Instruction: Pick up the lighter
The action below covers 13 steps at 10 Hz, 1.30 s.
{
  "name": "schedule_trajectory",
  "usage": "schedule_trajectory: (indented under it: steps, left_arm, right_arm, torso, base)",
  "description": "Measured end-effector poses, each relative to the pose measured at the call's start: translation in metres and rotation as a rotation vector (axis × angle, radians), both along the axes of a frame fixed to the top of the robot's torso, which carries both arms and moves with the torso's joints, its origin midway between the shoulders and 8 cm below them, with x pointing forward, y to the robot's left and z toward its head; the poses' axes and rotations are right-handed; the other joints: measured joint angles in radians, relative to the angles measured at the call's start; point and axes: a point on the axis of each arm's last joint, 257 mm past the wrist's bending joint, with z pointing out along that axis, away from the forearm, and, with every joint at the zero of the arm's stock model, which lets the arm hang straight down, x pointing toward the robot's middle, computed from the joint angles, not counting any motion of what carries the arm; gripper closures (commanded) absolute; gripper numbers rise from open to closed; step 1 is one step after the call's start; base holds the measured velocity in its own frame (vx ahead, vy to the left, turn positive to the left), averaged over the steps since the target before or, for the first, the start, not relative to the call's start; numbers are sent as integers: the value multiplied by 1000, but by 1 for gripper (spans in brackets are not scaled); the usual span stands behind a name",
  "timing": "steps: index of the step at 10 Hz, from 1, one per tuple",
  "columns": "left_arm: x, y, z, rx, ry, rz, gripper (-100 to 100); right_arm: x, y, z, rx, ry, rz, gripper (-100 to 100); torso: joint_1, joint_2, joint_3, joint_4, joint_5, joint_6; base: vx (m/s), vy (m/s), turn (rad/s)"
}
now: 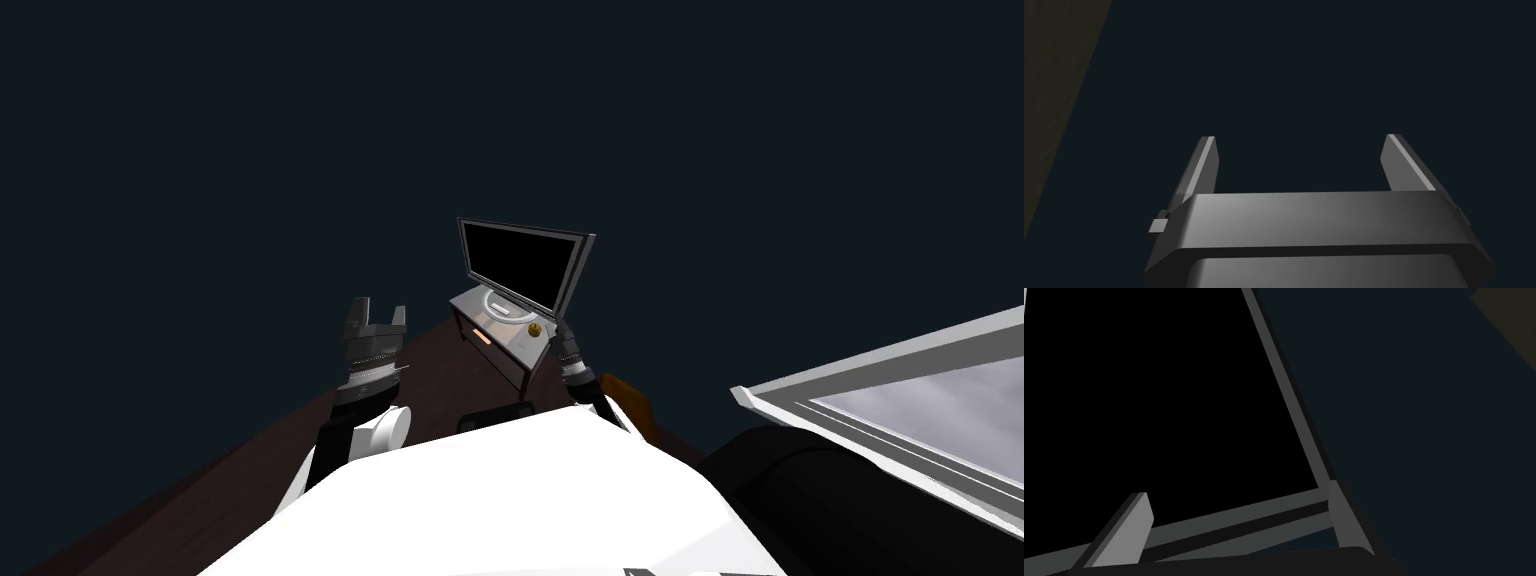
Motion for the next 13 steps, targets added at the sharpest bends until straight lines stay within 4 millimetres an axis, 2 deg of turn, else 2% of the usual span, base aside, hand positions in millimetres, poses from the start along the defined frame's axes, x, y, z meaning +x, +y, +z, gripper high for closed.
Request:
schedule_trajectory:
  steps: [3,6,7,10,11,13]
  left_arm:
    - [0,0,0,0,0,0,0]
    - [0,0,0,0,0,0,0]
    - [0,0,0,0,0,0,0]
    - [0,0,0,0,0,0,0]
    - [0,0,0,0,0,0,0]
    - [0,0,0,0,0,0,0]
  right_arm:
    - [-12,7,-60,-77,145,22,-100]
    - [-25,1,-115,-152,275,39,-100]
    - [-38,0,-139,-189,331,50,-100]
    - [-62,-5,-193,-277,463,71,-100]
    - [-68,-9,-203,-288,483,71,-100]
    - [-93,-18,-237,-349,568,88,-100]
  torso:
    - [1,0,0,0,0,0]
    - [0,-1,0,0,0,0]
    - [1,-1,0,0,0,0]
    - [1,-1,-1,0,0,0]
    - [0,-1,0,0,0,0]
    - [0,-1,-1,0,0,0]
  base:
    - [5,30,91]
    - [13,38,138]
    - [13,35,73]
    - [16,31,83]
    - [23,28,180]
    - [30,42,134]
